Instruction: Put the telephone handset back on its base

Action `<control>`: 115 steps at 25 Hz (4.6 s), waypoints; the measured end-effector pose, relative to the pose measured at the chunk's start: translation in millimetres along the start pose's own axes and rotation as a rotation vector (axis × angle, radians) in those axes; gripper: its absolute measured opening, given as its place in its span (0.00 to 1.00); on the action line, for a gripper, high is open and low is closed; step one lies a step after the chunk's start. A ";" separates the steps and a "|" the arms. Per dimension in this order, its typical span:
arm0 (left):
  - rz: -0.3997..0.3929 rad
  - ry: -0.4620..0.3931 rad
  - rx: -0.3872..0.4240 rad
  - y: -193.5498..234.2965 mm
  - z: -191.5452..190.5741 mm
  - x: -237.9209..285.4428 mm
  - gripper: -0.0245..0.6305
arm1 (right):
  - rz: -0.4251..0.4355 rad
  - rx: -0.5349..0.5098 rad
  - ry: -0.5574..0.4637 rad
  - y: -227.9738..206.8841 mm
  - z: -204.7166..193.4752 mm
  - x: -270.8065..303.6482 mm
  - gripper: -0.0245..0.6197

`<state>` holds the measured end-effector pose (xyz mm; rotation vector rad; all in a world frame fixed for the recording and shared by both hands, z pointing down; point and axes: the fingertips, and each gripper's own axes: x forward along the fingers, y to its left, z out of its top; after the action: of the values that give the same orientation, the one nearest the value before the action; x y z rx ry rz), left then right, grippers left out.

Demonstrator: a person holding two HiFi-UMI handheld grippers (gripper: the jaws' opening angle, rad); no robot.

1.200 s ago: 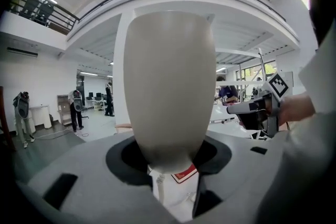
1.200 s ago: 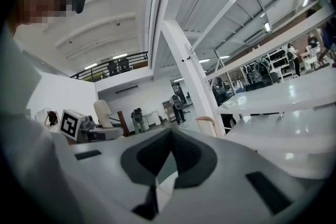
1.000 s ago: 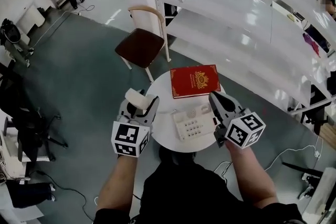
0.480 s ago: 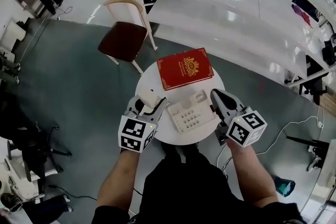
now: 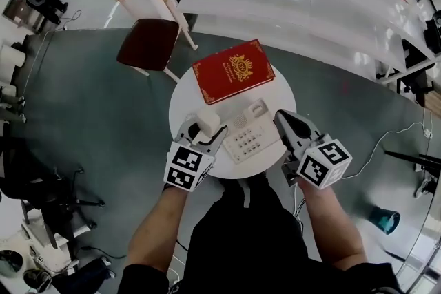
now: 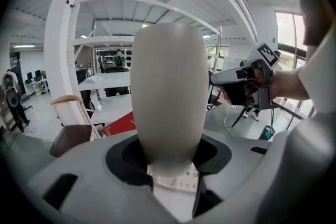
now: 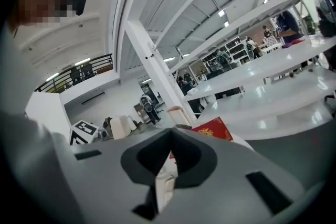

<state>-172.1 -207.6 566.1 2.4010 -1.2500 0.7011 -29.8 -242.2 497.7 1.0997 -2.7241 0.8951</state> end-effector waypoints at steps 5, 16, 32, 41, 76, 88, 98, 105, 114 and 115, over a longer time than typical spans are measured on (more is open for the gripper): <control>-0.059 0.062 0.054 -17.6 -20.1 28.1 0.35 | -0.021 0.033 -0.001 -16.1 -15.3 -7.9 0.05; -0.134 0.178 0.099 -40.0 -47.1 84.7 0.35 | -0.054 0.058 0.008 -42.5 -30.4 -19.8 0.05; -0.224 0.366 0.225 -48.5 -75.3 132.5 0.36 | -0.064 -0.031 0.055 -49.5 -29.3 -14.9 0.05; -0.237 0.450 0.227 -44.9 -89.5 143.2 0.36 | -0.098 -0.058 0.062 -62.4 -24.4 -19.1 0.05; -0.222 0.559 0.248 -44.3 -109.9 143.9 0.38 | -0.090 -0.051 0.068 -60.4 -26.3 -27.1 0.05; -0.187 0.493 0.255 -41.2 -90.2 140.5 0.40 | -0.088 -0.048 0.063 -55.5 -26.4 -29.9 0.05; -0.125 0.354 0.226 -27.1 -45.5 104.7 0.36 | -0.052 -0.092 0.047 -25.3 -6.3 -19.2 0.05; -0.073 0.207 0.157 0.1 -6.4 53.4 0.36 | -0.018 -0.163 0.043 17.6 15.9 -2.2 0.05; -0.005 -0.039 0.083 32.1 37.9 -35.9 0.34 | -0.036 -0.239 0.039 69.9 32.1 -1.0 0.05; 0.005 -0.070 0.084 36.4 45.2 -48.0 0.32 | -0.039 -0.244 0.034 76.2 35.8 -0.2 0.05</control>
<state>-213.8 -219.1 504.5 2.5111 -1.2787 0.6903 -74.3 -217.7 430.6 1.0728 -2.6838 0.5515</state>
